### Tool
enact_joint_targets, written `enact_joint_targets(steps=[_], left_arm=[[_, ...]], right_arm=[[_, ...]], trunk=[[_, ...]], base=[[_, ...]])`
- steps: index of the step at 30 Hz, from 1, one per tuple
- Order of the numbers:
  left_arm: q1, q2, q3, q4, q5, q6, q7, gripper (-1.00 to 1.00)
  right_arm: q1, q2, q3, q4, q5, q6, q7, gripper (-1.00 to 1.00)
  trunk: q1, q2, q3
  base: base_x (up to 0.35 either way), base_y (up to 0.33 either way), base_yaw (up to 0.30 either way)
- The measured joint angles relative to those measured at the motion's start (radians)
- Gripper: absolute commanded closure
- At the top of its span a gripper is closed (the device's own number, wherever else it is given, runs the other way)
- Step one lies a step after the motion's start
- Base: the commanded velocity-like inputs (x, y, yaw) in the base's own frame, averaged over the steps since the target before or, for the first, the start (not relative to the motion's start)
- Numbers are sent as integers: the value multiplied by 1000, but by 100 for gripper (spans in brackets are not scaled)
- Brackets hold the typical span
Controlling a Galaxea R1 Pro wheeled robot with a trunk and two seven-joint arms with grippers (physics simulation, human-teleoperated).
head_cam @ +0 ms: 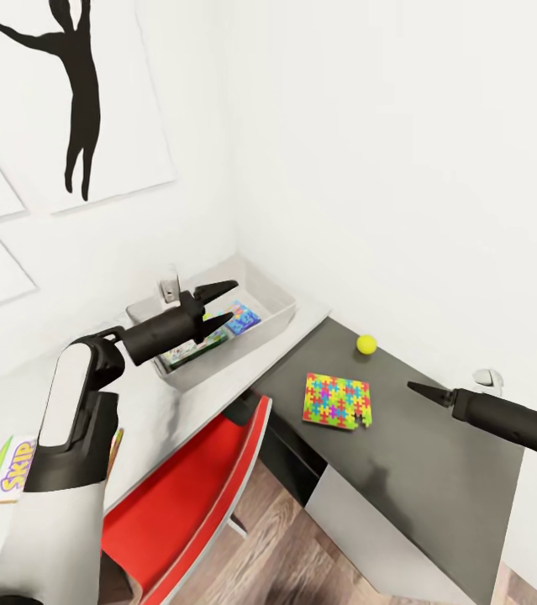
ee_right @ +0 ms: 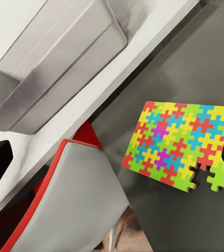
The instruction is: Put all the toys in the child's room - the three board games (two on the bed and one on the table), the two jigsaw puzzles on the table, and the tennis ball on the table - inside the toy box on the table in the child's room.
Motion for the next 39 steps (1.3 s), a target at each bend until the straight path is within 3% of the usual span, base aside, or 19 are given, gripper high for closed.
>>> enact_joint_targets(steps=[7,13,39], left_arm=[[95,7,-16,-3,6,3,-134,-100],[163,16,-16,-4,11,4,-199,-100],[258,36,1,-5,22,2,-285,-100]], right_arm=[[0,0,0,0,0,0,-1,-100],[0,0,0,0,0,0,-1,-100],[0,2,36,0,0,-1,-2,-100]], trunk=[[0,0,11],[0,0,21],[0,0,64]], base=[[0,0,0],[0,0,0],[-1,0,0]])
